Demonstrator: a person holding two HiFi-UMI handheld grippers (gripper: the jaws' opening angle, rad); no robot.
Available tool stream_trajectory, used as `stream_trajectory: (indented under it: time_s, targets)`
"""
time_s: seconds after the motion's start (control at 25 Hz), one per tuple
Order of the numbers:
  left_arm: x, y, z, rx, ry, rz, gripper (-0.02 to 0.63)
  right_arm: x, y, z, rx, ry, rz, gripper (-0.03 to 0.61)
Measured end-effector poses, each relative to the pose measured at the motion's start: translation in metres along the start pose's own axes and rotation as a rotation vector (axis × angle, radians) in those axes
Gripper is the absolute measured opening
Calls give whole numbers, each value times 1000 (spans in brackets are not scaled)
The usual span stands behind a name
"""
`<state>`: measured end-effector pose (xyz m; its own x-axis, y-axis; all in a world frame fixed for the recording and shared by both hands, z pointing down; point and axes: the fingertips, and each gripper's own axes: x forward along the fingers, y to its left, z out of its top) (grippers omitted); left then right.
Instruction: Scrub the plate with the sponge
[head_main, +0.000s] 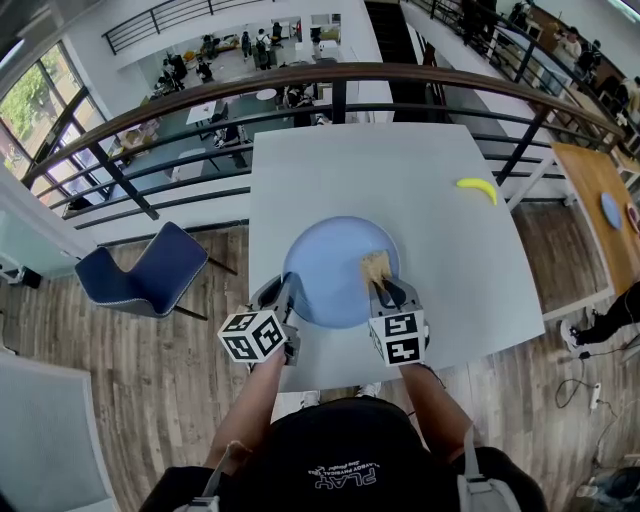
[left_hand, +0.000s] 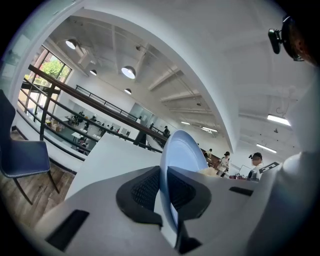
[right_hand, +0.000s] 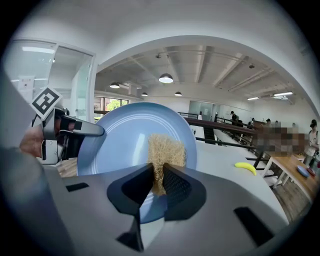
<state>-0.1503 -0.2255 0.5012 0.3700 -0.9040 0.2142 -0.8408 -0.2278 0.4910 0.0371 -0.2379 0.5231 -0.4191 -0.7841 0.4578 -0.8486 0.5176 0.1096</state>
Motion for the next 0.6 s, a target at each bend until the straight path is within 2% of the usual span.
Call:
stream_trajectory:
  time_s: [0.6]
  targets:
    - [19, 18, -75, -58, 173, 40, 31, -23, -15, 5, 55, -58, -11, 63]
